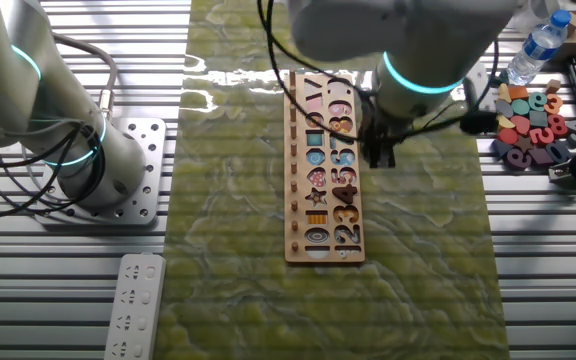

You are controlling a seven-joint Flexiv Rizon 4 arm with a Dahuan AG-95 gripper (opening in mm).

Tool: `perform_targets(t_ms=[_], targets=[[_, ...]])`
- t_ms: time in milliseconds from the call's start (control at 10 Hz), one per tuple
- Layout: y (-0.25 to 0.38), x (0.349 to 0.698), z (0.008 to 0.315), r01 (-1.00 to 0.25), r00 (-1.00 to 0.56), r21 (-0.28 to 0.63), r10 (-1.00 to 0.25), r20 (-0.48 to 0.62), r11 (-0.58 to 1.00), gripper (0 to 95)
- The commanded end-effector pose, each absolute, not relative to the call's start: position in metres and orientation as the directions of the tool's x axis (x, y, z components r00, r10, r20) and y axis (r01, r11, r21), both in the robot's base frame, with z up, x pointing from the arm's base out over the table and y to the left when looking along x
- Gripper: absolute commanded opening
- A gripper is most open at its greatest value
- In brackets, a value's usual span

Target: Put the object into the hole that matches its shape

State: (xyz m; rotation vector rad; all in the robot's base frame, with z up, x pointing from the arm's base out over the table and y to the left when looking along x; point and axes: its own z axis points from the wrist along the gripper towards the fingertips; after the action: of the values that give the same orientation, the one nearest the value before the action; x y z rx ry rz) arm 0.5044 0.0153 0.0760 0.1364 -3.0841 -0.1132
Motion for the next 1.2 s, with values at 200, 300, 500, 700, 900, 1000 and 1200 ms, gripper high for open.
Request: perform_targets(t_ms=[200, 300, 500, 700, 900, 1000, 1200], targets=[[0.033, 0.504, 0.076, -0.054, -0.995, 0.069, -0.059, 0.083, 0.996, 0.0], [0.039, 0.500, 0.073, -0.062, -0.995, 0.069, -0.067, 0.077, 0.996, 0.0], [0.046, 0.492, 0.073, -0.093, -0.993, 0.061, -0.097, 0.065, 0.994, 0.0], [0.055, 0.488, 0.074, -0.098, -0.993, 0.053, -0.101, 0.067, 0.994, 0.0], [0.056, 0.488, 0.073, -0.096, -0.993, 0.040, -0.099, 0.060, 0.995, 0.0], [0.056, 0.488, 0.073, -0.094, -0.994, 0.038, -0.096, 0.057, 0.995, 0.0], [0.056, 0.492, 0.074, -0.103, -0.993, 0.029, -0.105, 0.057, 0.994, 0.0]])
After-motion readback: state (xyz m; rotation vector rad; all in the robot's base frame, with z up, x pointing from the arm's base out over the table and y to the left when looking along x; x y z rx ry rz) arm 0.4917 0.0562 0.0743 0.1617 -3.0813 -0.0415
